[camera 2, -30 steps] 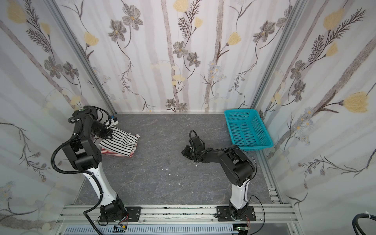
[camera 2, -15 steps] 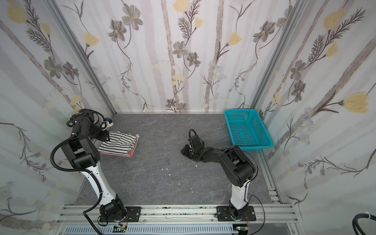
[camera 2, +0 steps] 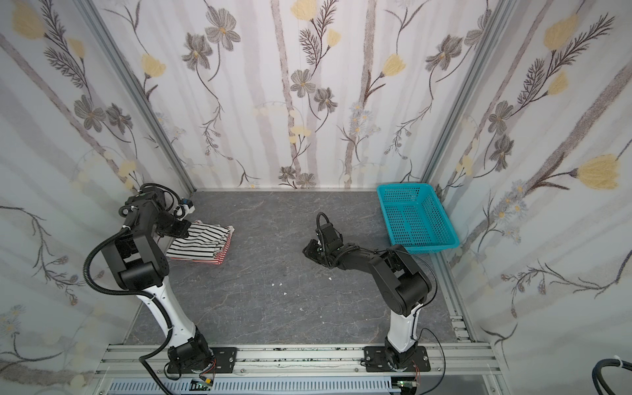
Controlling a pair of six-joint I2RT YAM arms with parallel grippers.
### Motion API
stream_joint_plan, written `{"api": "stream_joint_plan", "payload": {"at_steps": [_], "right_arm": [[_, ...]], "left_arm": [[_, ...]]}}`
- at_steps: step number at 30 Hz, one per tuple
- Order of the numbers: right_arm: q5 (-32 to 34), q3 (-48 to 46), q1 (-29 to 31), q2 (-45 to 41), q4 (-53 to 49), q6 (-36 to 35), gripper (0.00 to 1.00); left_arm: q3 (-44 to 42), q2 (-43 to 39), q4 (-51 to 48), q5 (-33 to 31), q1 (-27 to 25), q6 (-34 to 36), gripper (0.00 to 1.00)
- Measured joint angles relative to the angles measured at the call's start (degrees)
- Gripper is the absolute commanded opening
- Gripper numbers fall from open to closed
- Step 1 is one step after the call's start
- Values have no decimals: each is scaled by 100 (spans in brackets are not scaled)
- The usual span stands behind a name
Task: Fold and stack the tank tops
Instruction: 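Lower the striped top onto the red top and press it flat with the left gripper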
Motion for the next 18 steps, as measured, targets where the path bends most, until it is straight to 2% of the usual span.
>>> {"api": "stream_joint_plan", "payload": {"at_steps": [7,11,18], "right_arm": [[2,13,-13,-4,-79,0,34],[4,-24,-13,-37,-83,0,34],[9,-175,-9,-116,-61,0,34]], "left_arm": [[-1222,-881,-33,785,-380,116,5],[-1615,-933,-28,887,-391,151,5],[-1781,-704,111,999,-402,142,6]]}}
